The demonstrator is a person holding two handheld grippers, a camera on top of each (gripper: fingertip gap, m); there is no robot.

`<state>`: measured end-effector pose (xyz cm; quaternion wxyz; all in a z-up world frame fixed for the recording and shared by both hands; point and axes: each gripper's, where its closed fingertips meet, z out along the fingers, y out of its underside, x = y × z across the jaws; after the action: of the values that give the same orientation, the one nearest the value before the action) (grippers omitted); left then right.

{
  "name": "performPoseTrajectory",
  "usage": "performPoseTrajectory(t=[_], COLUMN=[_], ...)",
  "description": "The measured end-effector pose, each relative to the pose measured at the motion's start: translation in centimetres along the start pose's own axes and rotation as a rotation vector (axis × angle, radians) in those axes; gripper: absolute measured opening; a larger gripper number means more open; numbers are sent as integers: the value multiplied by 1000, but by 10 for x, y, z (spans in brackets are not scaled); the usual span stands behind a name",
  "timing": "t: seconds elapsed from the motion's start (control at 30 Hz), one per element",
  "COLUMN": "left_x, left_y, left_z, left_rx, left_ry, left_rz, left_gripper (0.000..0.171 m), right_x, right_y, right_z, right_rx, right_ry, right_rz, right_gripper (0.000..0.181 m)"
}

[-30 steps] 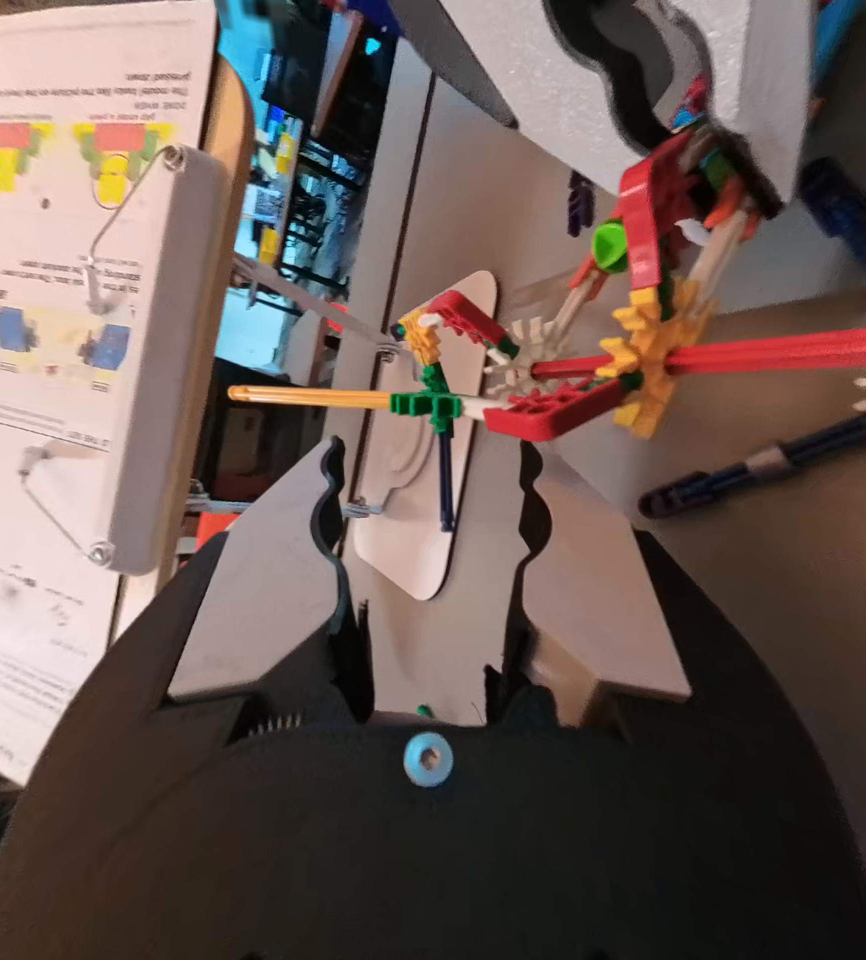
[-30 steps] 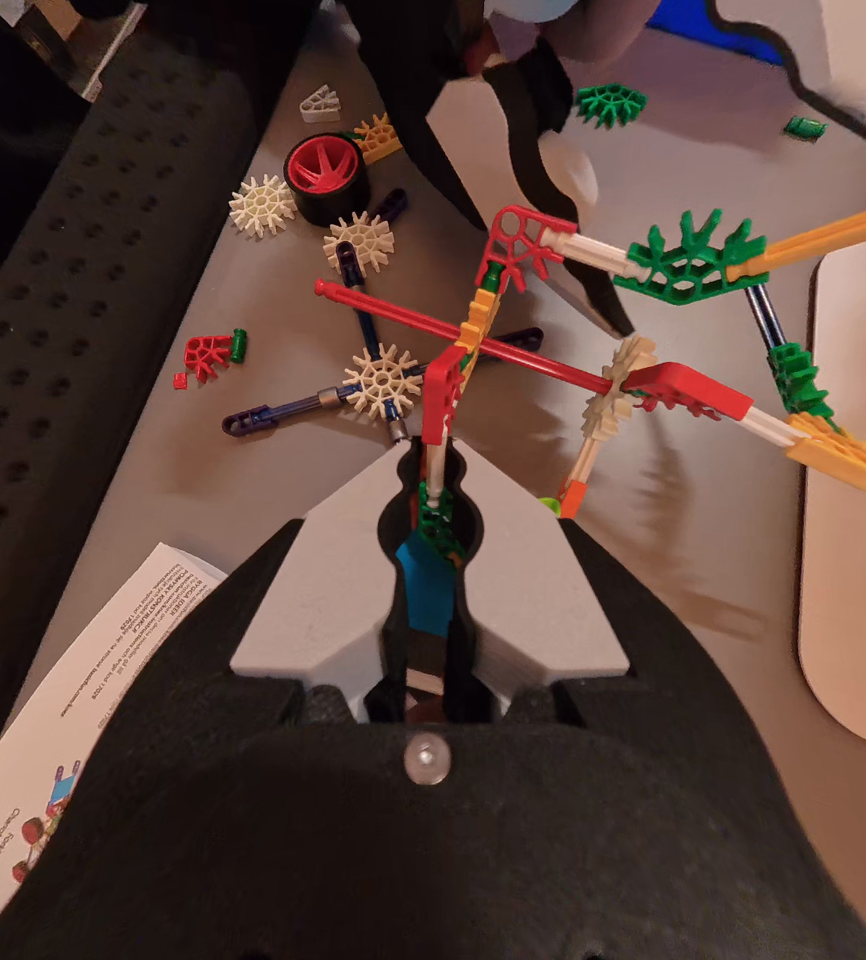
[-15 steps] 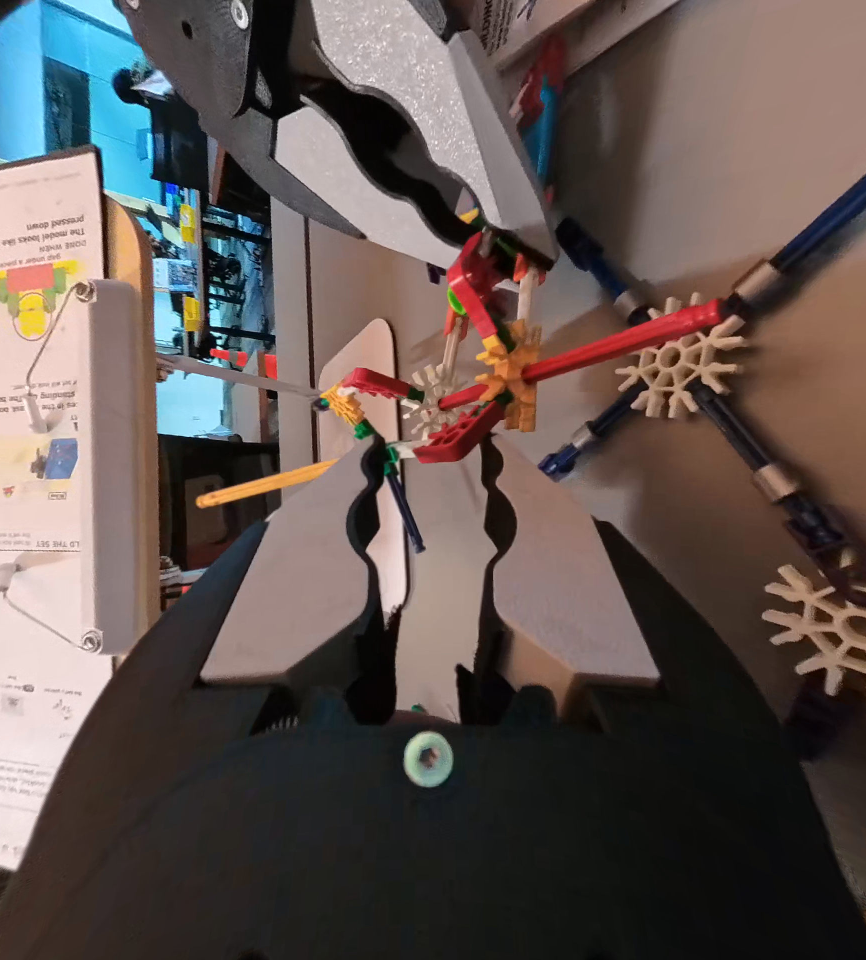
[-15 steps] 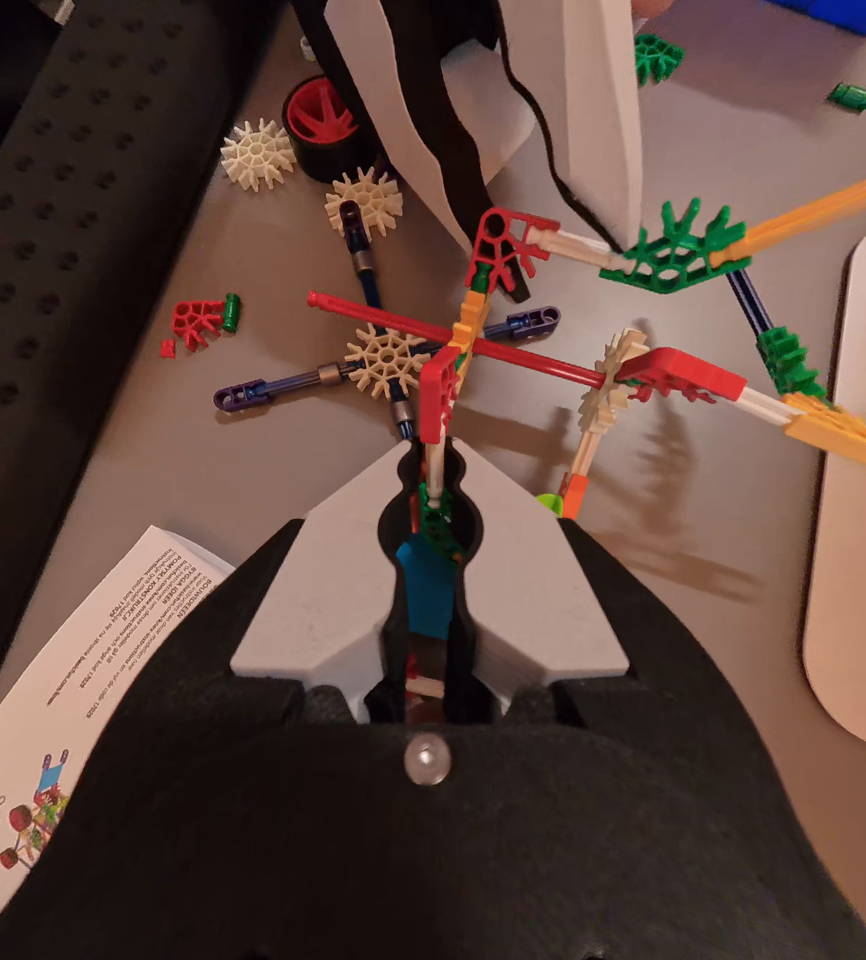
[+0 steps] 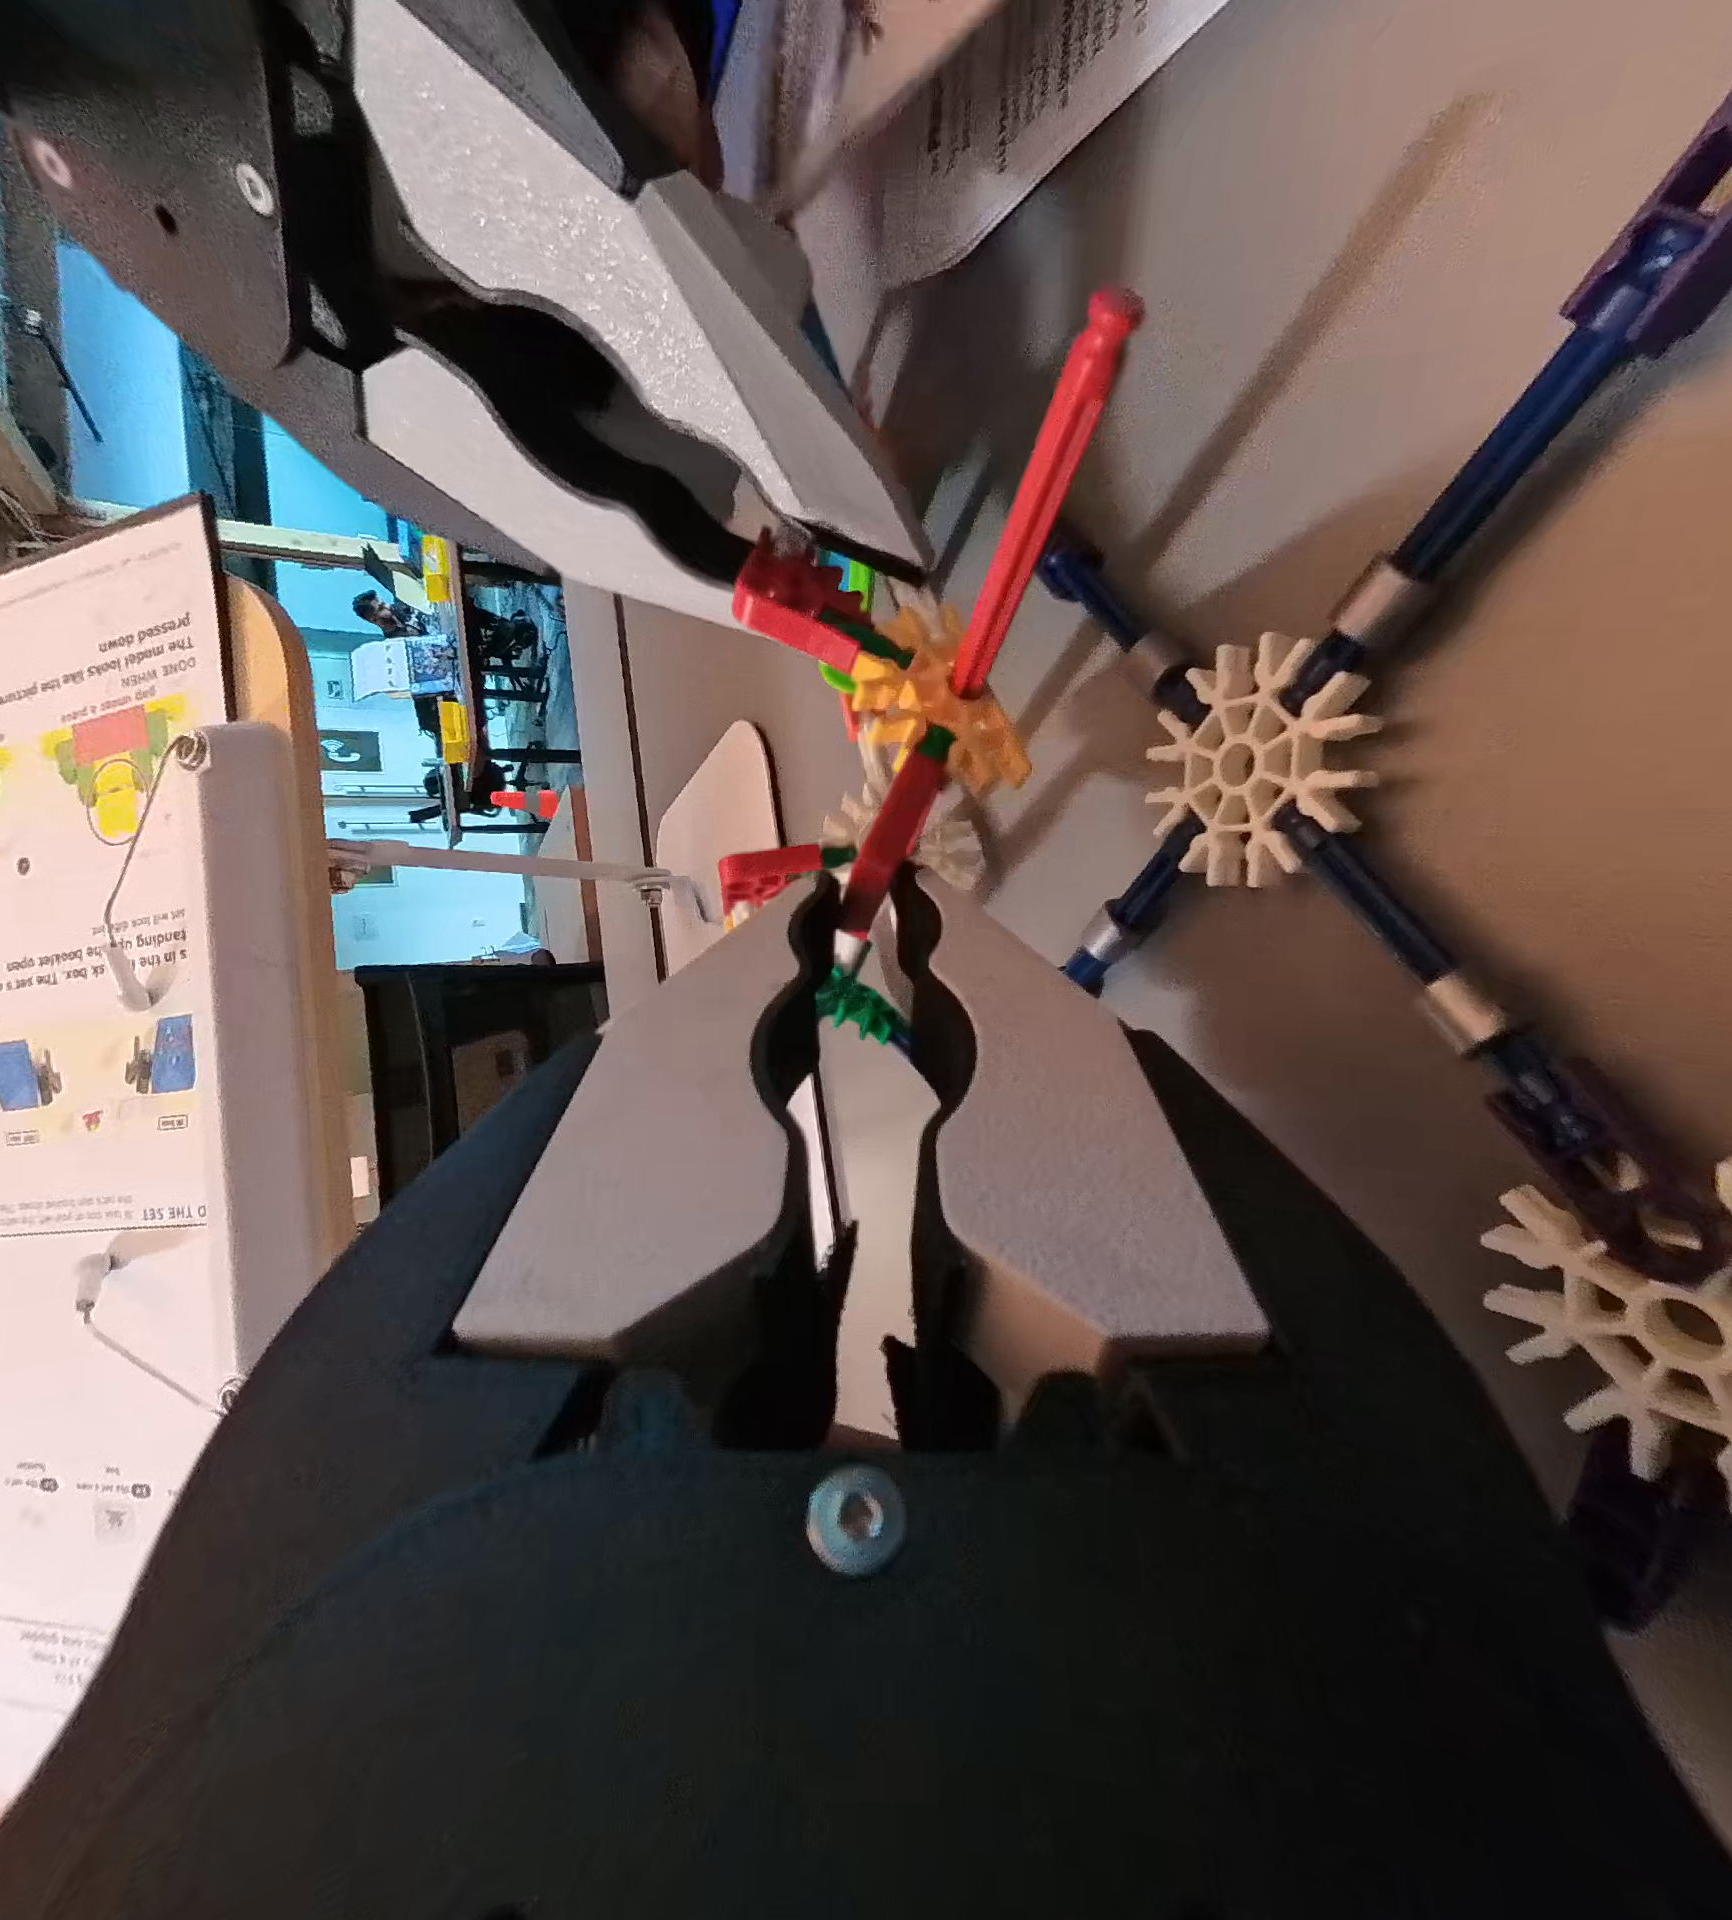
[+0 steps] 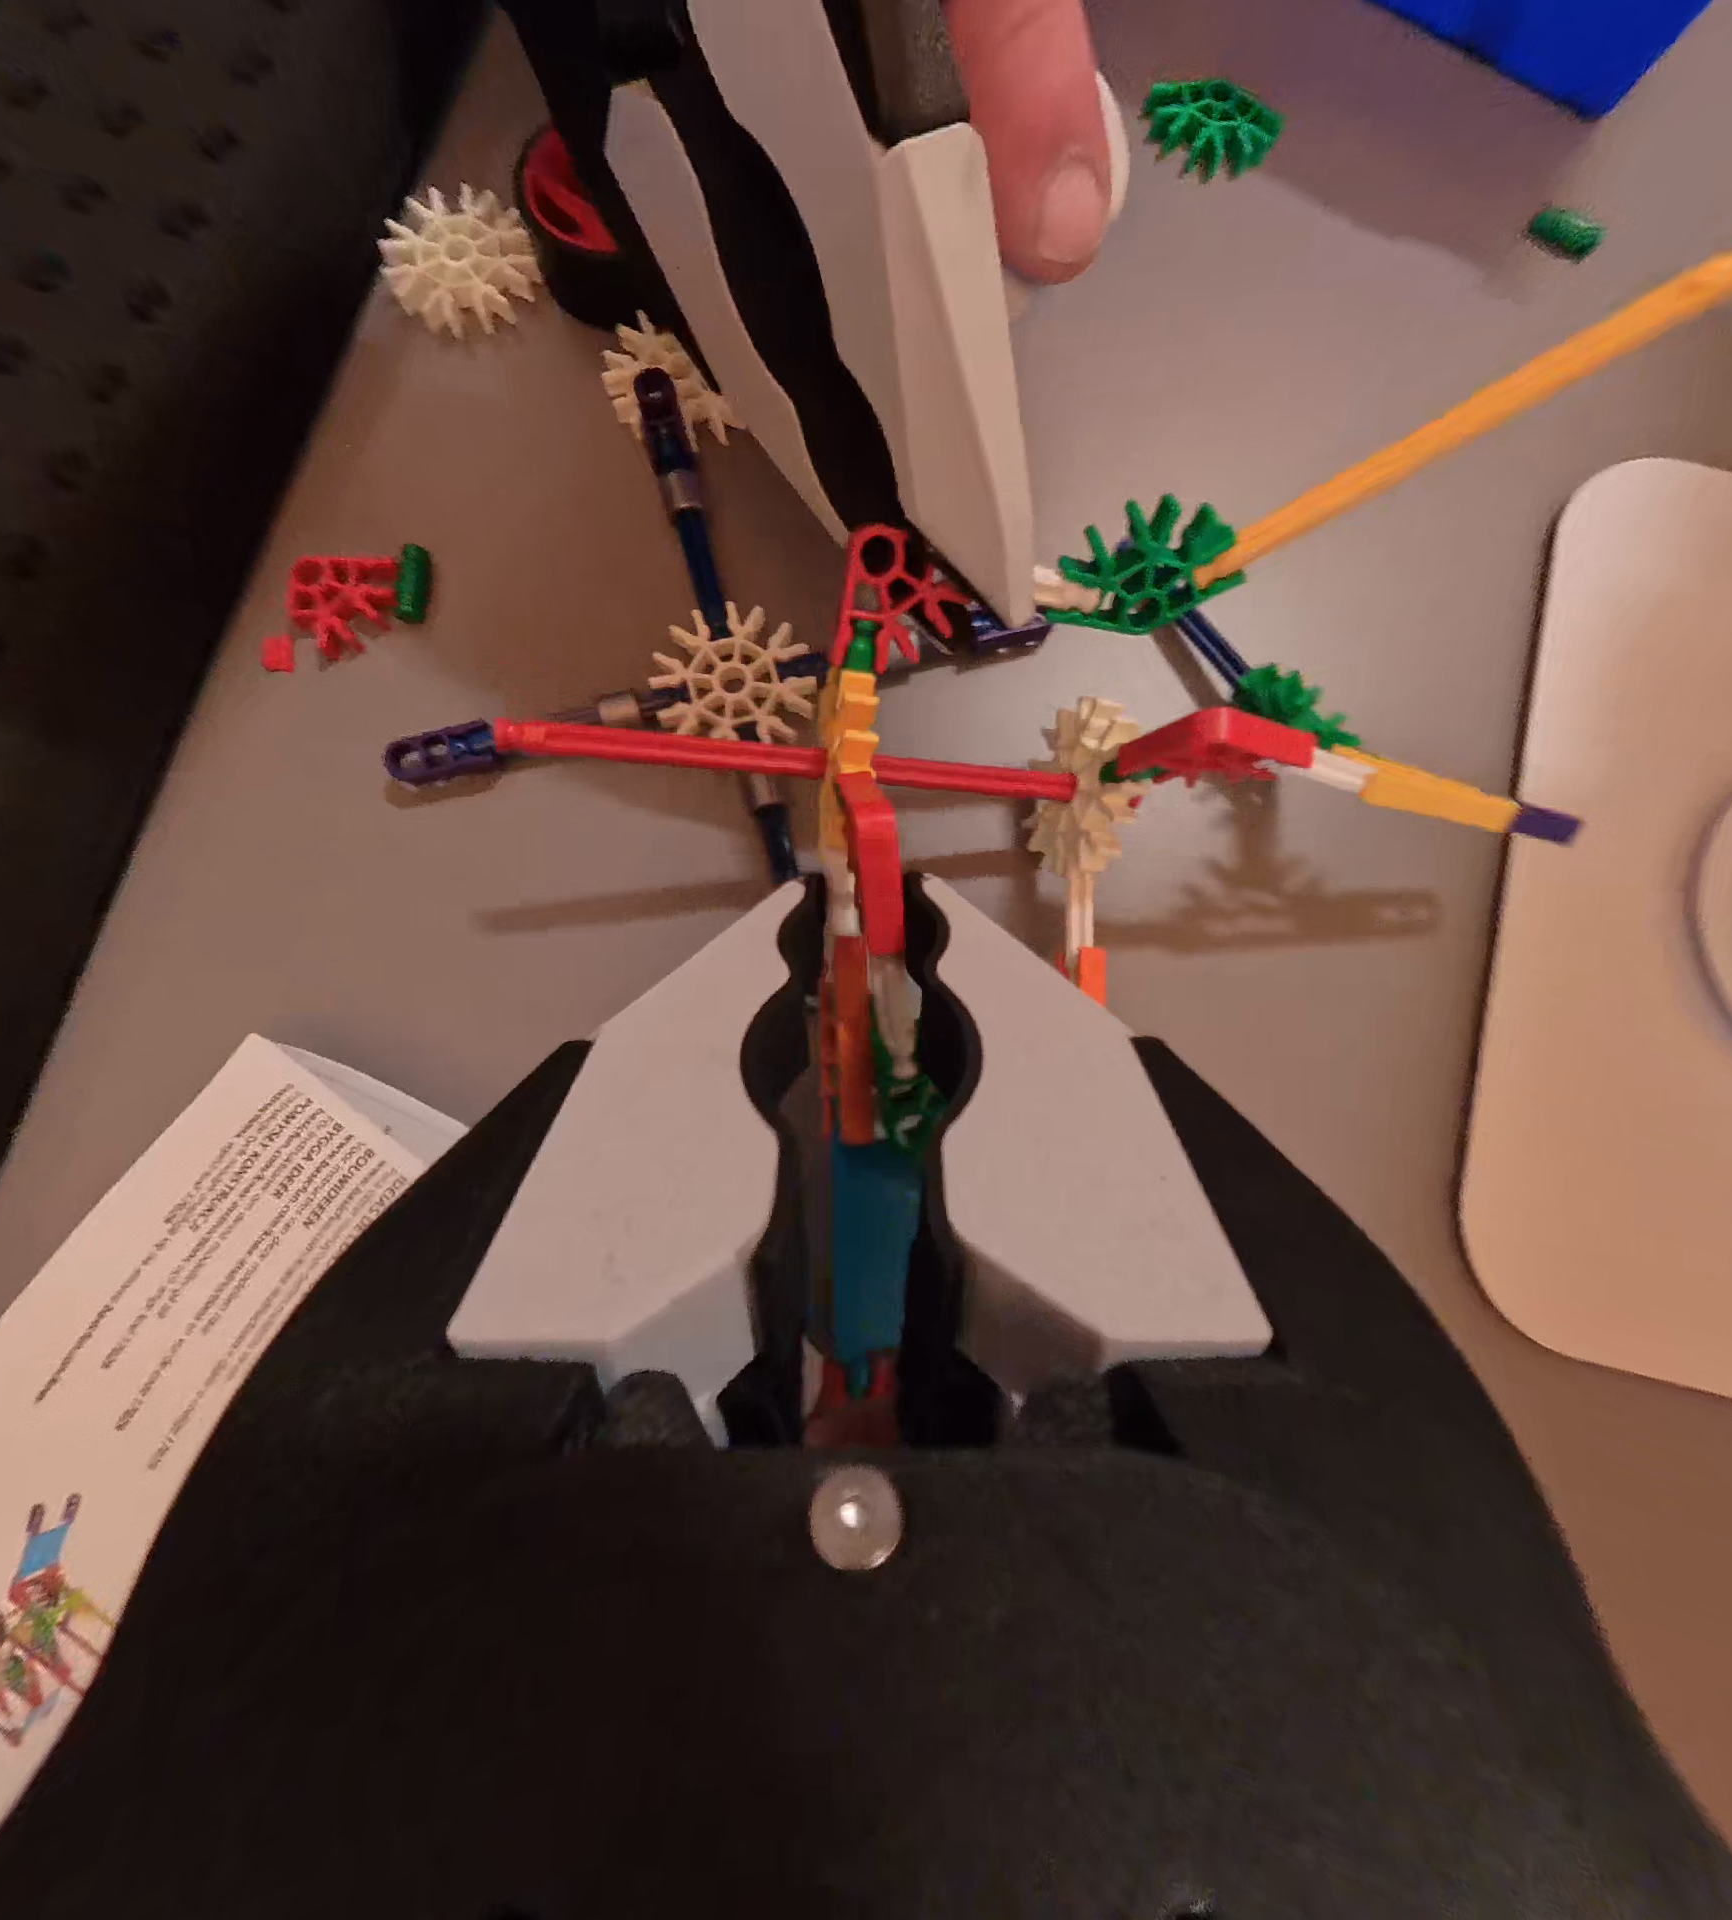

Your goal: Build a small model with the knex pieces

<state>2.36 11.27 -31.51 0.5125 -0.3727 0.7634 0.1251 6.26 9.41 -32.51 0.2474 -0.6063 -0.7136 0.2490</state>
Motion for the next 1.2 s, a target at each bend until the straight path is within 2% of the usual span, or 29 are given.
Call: performPoseTrajectory(t=[0.3, 0.5, 0.67, 0.87, 0.93, 1.2], left_x=[1, 1, 6, 17, 18, 14], left_y=[4, 6, 3, 5, 8, 11], left_z=[2, 3, 5, 11, 11, 10], left_rx=[-16, -28, -24, -43, -56, -80], left_ry=[5, 0, 17, 62, 59, 48], left_rz=[6, 27, 37, 66, 79, 97], left_gripper=[8, 6, 5, 3, 3, 3], right_x=[3, 17, 19, 19, 17, 25], right_y=[-2, -1, 4, 12, 12, 8], right_z=[0, 0, -1, 3, 5, 0], right_rx=[-6, -55, -131, -264, -304, -451], right_ry=[32, 154, 216, 294, 319, 463], right_rz=[-5, -67, -159, -365, -452, -686], right_gripper=[13, 23, 21, 15, 5, 5])
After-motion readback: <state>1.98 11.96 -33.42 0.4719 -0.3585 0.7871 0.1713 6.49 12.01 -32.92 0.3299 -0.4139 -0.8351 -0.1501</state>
